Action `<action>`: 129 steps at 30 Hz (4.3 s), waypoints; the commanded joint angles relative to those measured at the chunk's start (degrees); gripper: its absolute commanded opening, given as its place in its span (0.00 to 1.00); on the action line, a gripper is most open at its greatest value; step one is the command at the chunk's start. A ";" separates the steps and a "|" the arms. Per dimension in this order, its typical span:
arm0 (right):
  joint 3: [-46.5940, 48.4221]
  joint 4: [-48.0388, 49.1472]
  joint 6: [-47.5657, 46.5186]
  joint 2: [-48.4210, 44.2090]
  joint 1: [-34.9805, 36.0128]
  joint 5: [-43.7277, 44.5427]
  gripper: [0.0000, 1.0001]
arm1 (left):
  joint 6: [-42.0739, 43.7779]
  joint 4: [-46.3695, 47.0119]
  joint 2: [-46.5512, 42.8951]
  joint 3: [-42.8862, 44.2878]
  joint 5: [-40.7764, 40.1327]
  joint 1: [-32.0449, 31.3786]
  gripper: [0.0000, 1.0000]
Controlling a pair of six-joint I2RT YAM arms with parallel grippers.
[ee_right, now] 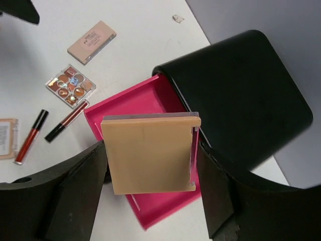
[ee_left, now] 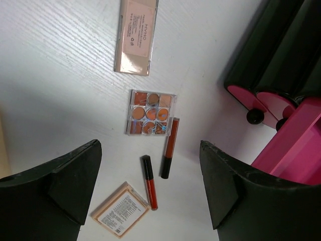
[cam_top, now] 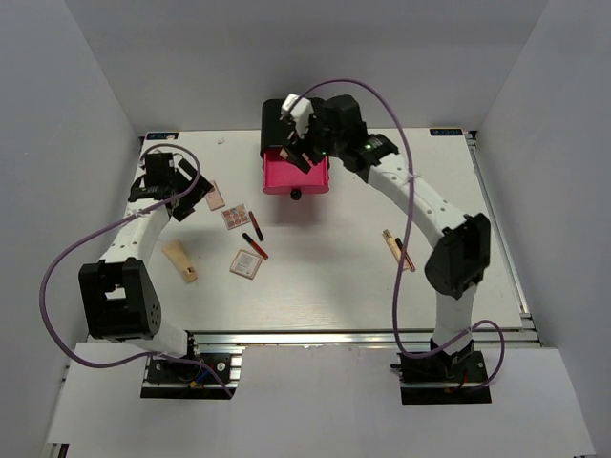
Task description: Organize the makeup
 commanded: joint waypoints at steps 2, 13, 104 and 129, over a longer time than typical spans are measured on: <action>7.70 -5.29 -13.34 6.02 0.73 0.09 0.00 | 3.94 -0.31 -0.04 3.74 1.20 0.05 0.88; 6.03 -7.23 -27.42 8.49 0.73 4.84 0.10 | 6.32 0.48 2.77 2.33 2.16 0.05 0.93; -35.97 7.44 3.60 -24.55 -17.47 -13.97 0.84 | 14.50 13.59 9.35 15.58 2.36 -26.93 0.02; -37.47 7.53 3.51 -23.50 -17.47 -13.80 0.87 | 14.67 4.00 14.99 20.00 -3.11 -27.46 0.42</action>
